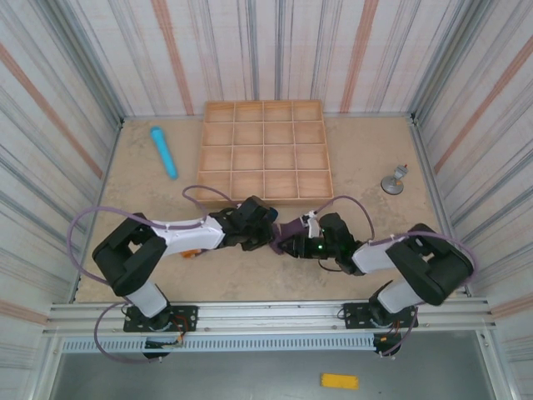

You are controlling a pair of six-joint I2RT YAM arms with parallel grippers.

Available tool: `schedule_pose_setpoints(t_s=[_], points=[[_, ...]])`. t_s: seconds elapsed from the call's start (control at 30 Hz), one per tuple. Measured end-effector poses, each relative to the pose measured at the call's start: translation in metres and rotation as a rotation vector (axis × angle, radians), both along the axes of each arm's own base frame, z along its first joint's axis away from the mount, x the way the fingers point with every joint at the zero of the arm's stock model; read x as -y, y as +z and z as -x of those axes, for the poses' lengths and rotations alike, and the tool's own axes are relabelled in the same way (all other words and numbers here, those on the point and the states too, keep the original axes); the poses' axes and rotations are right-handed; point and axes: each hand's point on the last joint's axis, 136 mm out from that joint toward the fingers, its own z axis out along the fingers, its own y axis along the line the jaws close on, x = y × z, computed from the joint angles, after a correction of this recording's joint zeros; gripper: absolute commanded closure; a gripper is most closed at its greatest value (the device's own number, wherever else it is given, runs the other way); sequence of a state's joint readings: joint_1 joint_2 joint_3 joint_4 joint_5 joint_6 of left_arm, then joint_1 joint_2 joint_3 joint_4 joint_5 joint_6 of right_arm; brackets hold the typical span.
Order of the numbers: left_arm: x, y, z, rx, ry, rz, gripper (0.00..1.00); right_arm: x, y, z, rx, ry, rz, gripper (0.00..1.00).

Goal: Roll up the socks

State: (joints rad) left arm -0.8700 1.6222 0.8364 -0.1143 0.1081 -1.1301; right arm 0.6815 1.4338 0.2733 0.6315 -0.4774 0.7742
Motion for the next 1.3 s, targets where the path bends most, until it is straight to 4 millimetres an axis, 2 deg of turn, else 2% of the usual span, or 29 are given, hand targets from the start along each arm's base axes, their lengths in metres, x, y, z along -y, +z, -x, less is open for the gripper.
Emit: schedule_pose_setpoints(t_s=[0.17, 0.33, 0.4, 0.57, 0.77, 1.03, 1.3], points=[[-0.019, 0.001, 0.011, -0.082, 0.083, -0.072, 1.0, 0.011, 0.009, 0.009, 0.049, 0.0, 0.14, 0.31], [-0.022, 0.004, 0.024, -0.149, 0.122, -0.122, 1.0, 0.006, 0.035, 0.016, 0.198, 0.05, 0.237, 0.29], [-0.02, 0.004, 0.029, -0.168, 0.129, -0.141, 1.0, 0.004, 0.039, 0.021, 0.263, 0.08, 0.273, 0.29], [-0.014, 0.003, 0.037, -0.202, 0.142, -0.173, 1.0, 0.0, 0.03, 0.039, 0.432, 0.175, 0.395, 0.28], [-0.01, 0.002, 0.035, -0.221, 0.153, -0.188, 1.0, -0.001, 0.016, 0.058, 0.642, 0.274, 0.49, 0.29], [-0.004, 0.002, 0.035, -0.233, 0.144, -0.193, 1.0, -0.011, 0.02, 0.053, 0.798, 0.285, 0.506, 0.32], [-0.002, 0.002, 0.036, -0.245, 0.139, -0.196, 1.0, -0.017, 0.002, 0.043, 0.844, 0.281, 0.574, 0.35]])
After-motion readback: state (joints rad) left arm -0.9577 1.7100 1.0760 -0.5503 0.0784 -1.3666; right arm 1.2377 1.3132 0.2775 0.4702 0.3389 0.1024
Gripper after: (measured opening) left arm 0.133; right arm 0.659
